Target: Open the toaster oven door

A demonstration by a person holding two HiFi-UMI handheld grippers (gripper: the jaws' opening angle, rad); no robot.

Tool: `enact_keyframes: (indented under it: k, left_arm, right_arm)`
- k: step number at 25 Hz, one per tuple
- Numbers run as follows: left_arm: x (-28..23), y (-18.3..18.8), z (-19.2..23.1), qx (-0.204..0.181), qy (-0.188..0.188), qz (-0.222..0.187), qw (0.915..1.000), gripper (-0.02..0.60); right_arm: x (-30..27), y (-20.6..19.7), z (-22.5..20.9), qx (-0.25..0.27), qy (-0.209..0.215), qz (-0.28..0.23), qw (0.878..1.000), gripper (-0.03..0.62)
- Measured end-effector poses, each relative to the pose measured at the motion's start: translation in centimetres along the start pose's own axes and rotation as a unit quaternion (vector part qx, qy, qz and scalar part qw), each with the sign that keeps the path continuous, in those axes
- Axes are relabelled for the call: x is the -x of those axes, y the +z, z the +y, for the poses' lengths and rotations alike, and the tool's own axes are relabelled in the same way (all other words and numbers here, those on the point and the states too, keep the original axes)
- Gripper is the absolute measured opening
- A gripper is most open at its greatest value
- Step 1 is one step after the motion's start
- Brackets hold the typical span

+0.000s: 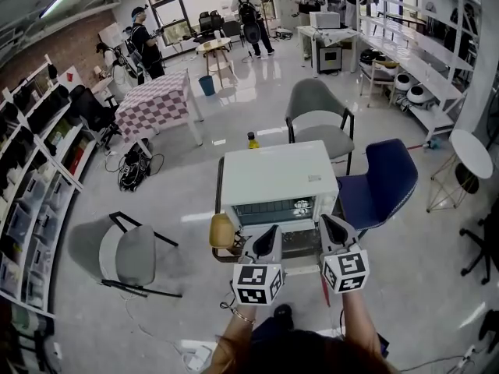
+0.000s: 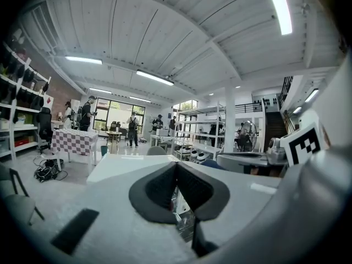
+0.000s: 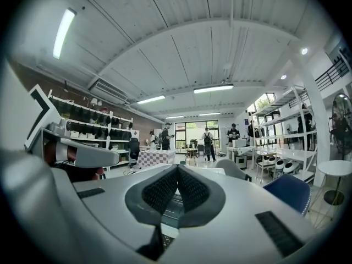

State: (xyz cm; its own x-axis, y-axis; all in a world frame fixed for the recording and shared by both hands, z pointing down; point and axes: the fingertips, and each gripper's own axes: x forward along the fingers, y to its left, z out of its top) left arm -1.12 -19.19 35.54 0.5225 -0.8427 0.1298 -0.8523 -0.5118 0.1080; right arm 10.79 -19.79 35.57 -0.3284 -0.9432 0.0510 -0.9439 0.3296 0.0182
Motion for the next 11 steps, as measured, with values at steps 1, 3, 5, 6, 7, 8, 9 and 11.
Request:
enact_keyframes:
  k: [1,3,5,6,7,8,9,11]
  left_arm:
    - [0.0,0.1,0.0,0.000,0.000,-0.001,1.0000,0.014]
    - [-0.2,0.1,0.0,0.000,0.000,-0.001,1.0000,0.014]
    - [-0.3,0.2,0.1,0.000,0.001,0.000,1.0000,0.014]
    - [-0.3,0.2,0.2,0.000,0.001,0.001,1.0000,0.014]
    - [-0.4,0.3,0.3,0.000,0.001,0.001,1.0000,0.014]
    - [-0.5,0.4,0.4,0.000,0.001,0.001,1.0000,0.014]
    - [-0.6,0.5,0.5,0.000,0.001,0.001,1.0000,0.014]
    - [-0.8,0.7,0.8,-0.001,0.000,0.001,1.0000,0.014]
  right_arm:
    - [0.0,0.0,0.0,0.000,0.000,0.000,1.000,0.000]
    - [-0.1,0.0,-0.2,-0.001,0.000,0.001,1.000,0.000]
    - [-0.2,0.0,-0.3,-0.002,0.001,0.002,1.000,0.000]
    - [-0.3,0.0,-0.3,-0.002,0.001,0.002,1.000,0.000]
    - [-0.5,0.0,-0.2,-0.002,0.002,0.003,1.000,0.000]
    - [-0.7,0.1,-0.2,-0.001,0.003,0.003,1.000,0.000]
    - [-0.8,0.2,-0.1,0.000,0.004,0.004,1.000,0.000]
    - [-1.1,0.3,0.0,0.002,0.005,0.005,1.000,0.000]
